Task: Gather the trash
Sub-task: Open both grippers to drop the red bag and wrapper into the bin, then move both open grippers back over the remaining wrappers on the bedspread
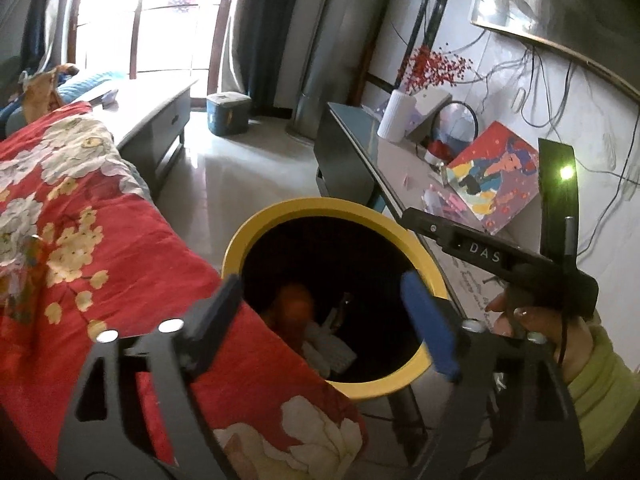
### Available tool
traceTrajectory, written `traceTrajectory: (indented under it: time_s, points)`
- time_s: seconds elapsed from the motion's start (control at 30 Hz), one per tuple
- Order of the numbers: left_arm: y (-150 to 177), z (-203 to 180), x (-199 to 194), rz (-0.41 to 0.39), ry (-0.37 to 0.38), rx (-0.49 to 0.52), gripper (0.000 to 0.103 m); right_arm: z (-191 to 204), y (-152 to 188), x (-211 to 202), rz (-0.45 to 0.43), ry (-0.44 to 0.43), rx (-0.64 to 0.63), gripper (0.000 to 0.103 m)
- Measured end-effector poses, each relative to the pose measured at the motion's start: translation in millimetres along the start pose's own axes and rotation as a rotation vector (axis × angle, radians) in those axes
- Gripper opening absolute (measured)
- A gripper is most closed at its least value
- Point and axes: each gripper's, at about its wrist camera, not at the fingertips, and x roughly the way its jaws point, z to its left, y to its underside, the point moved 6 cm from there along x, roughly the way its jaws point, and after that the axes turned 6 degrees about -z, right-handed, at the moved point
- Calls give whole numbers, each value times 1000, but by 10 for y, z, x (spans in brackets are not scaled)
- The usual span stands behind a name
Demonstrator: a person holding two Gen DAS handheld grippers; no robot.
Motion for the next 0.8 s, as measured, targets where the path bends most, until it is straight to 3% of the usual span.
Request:
traceTrajectory:
  time_s: [0.1,0.4,0.8]
  points:
    - [-10,14,-48,-10,6,-17,92,19,-9,-17,-7,3,-4,63]
    - [-16,22,-258,-54,-20,2,92,189,-57,-69,-26,-13,-31,67]
    - [-83,275,-627,-126,-92,-58,92,505,-110,-185,-57,-60,-77,68]
